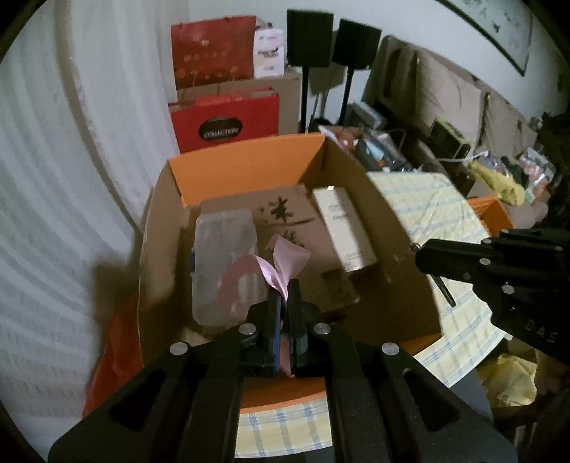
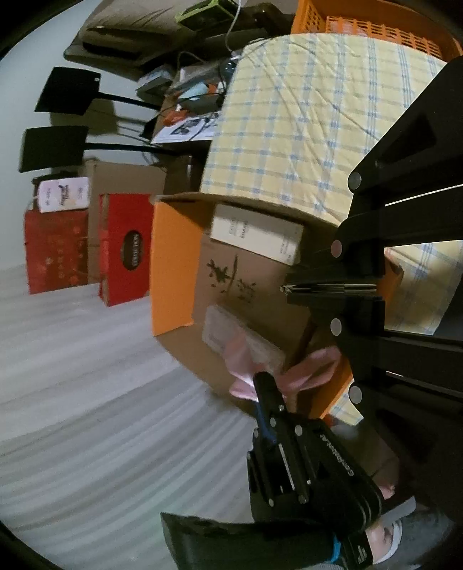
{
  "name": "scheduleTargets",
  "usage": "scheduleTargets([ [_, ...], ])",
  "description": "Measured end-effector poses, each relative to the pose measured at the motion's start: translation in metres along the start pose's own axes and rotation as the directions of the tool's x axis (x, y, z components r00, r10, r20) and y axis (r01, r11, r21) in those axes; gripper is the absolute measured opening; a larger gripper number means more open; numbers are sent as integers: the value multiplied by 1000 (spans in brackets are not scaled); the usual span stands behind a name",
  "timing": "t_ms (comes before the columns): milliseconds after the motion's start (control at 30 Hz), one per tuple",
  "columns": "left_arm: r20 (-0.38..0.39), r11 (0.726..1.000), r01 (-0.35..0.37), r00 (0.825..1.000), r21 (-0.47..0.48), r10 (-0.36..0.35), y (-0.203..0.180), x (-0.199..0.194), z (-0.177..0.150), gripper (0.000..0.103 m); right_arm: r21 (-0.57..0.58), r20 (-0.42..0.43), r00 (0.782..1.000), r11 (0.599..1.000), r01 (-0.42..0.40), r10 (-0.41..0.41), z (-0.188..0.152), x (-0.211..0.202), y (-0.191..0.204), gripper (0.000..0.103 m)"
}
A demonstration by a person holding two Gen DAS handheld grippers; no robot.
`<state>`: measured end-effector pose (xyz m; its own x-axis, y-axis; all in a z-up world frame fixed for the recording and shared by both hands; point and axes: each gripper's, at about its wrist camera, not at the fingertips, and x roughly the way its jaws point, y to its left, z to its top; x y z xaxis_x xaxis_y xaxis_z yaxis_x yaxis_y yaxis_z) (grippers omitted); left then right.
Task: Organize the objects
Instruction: 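Lower the ribbon onto the brown box and open both grippers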
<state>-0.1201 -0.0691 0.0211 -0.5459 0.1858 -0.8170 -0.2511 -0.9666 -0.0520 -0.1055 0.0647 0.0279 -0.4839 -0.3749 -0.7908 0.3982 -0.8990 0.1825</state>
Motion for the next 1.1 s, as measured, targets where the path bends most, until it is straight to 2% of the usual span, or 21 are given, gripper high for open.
scheduleTargets([
  [67, -15, 1000, 9, 1000, -10, -10, 2, 5, -5, 7, 4, -20, 1000, 1000, 10, -10, -2, 11, -2, 3],
  [100, -19, 1000, 15, 1000, -16, -15, 2, 7, -4, 11, 7, -26, 1000, 1000, 13, -12, -4, 14, -2, 3],
  [233, -20, 998, 48, 999, -48, -49, 5, 9, -8, 45, 16, -45, 998, 999, 32, -31, -8, 25, -8, 6],
  [333, -10, 994, 68, 998, -81, -69, 8, 6, -9, 57, 19, -52, 997, 998, 55, -54, -9, 30, -10, 9],
  [567, 33, 993, 58, 998, -103, -55, 9, -6, -8, 69, 22, -17, 996, 996, 88, -88, -11, 21, -13, 10],
  [667, 48, 993, 57, 997, -103, -52, 6, -10, -8, 71, 28, 6, 994, 994, 107, -107, -12, 13, -14, 21],
  [733, 63, 994, 46, 997, -101, -40, 4, -14, -9, 80, 29, 18, 993, 992, 120, -121, -12, 9, -14, 25],
  [967, 101, 996, 15, 995, -93, -6, -4, -22, -9, 82, 28, 65, 983, 985, 172, -174, -18, -7, -18, 34],
  [1100, 111, 995, 20, 994, -97, -9, -11, -24, -11, 84, 43, 84, 976, 980, 196, -199, -23, -15, -24, 45],
])
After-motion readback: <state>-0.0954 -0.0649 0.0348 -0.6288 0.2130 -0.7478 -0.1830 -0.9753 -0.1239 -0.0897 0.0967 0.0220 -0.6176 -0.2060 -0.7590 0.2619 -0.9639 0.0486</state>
